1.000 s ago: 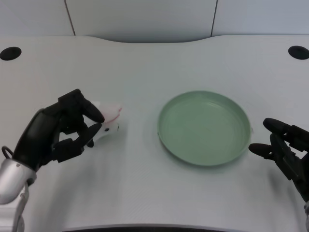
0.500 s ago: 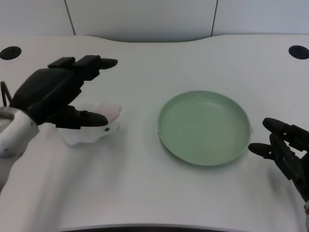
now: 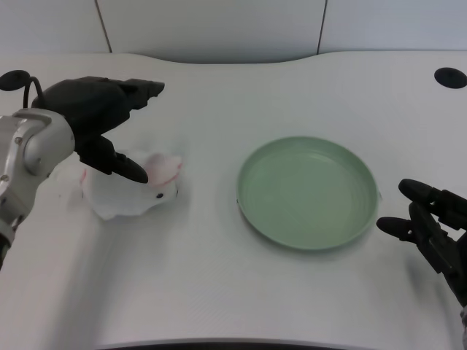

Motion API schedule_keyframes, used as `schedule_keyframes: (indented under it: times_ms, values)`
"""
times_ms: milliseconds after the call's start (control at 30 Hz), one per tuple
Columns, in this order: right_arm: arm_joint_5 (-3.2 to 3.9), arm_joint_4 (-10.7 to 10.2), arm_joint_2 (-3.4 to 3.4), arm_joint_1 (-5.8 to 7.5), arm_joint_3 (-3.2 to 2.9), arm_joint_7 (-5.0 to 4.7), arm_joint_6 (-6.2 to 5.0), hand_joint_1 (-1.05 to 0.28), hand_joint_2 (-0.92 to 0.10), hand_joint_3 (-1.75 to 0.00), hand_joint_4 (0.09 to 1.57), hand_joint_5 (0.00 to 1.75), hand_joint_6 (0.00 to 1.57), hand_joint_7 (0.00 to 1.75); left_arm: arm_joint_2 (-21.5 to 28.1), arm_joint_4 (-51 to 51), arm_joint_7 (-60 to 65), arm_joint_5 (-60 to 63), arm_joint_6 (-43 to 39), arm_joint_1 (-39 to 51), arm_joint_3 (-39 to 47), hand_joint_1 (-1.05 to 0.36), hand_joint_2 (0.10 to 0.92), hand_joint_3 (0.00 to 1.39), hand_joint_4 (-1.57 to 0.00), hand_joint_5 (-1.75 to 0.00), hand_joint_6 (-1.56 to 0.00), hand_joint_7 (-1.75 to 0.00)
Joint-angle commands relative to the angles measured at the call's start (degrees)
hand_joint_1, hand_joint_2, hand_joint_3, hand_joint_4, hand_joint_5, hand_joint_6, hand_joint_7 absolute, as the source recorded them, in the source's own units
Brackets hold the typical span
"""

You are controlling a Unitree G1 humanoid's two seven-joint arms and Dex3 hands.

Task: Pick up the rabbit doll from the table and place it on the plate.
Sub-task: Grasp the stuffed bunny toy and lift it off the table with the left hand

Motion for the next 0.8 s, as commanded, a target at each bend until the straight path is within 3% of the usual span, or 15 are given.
schedule_keyframes:
  times_ms: [33, 100, 267, 333, 400, 600, 700, 800]
  values:
    - [0.6, -0.4, -0.26, 0.58, -0.36, -0.37, 0.55, -0.18, -0.92, -0.35, 1.07, 0.42, 1.12, 0.01, -1.1, 7.8, 0.1, -0.1, -0.1, -3.8, -2.3, -0.99, 0.875, 0.03, 0.0, 0.0, -0.01, 0.0]
    - [0.53, -0.6, -0.28, 0.81, -0.26, -0.2, 0.22, -0.18, -0.92, -0.36, 1.08, 0.42, 1.13, 0.01, -2.1, 12.8, 0.6, -0.1, -0.2, -6.2, -3.3, -1.0, 0.879, 0.02, 0.0, 0.0, 0.0, 0.0]
    - [0.59, -1.7, -0.56, 1.55, -0.11, 0.1, 0.71, -0.2, -0.92, -0.35, 1.06, 0.41, 1.12, 0.01, -5.2, 25.8, 1.5, 0.5, -0.5, -12.5, -6.7, -1.03, 0.88, 0.02, 0.0, 0.0, 0.0, 0.0]
    - [0.44, -2.1, -0.65, 1.97, 0.03, 0.28, 0.3, -0.2, -0.92, -0.35, 1.05, 0.4, 1.12, 0.0, -6.7, 29.9, 2.1, 0.9, -0.5, -14.2, -8.0, -1.04, 0.875, 0.01, 0.0, 0.0, 0.0, 0.0]
    - [0.72, -2.5, -0.66, 2.44, 0.0, 0.73, -0.04, -0.2, -0.92, -0.35, 1.06, 0.41, 1.12, 0.0, -8.6, 33.7, 2.9, 1.1, 0.4, -15.3, -9.1, -1.05, 0.864, 0.0, 0.0, 0.0, -0.02, -0.01]
    - [1.02, -3.2, -0.24, 3.26, -0.19, 0.48, -0.07, -0.16, -0.92, -0.36, 1.09, 0.41, 1.12, 0.0, -12.3, 39.4, 5.2, 1.3, 2.3, -16.1, -11.4, -1.05, 0.847, 0.0, 0.0, 0.0, -0.06, -0.03]
    - [1.68, -3.1, -0.29, 3.36, -0.34, 1.23, -0.07, -0.16, -0.92, -0.36, 1.09, 0.41, 1.12, 0.0, -13.3, 40.7, 5.5, 0.8, 3.1, -16.0, -11.8, -1.05, 0.836, 0.0, 0.0, 0.0, -0.06, -0.03]
    - [1.52, -3.2, -0.25, 3.53, -0.3, 0.93, -0.16, -0.18, -0.92, -0.33, 1.09, 0.4, 1.12, 0.0, -14.0, 41.7, 4.4, 0.6, 3.6, -16.0, -12.1, -1.05, 0.824, 0.0, 0.0, 0.0, -0.06, -0.03]
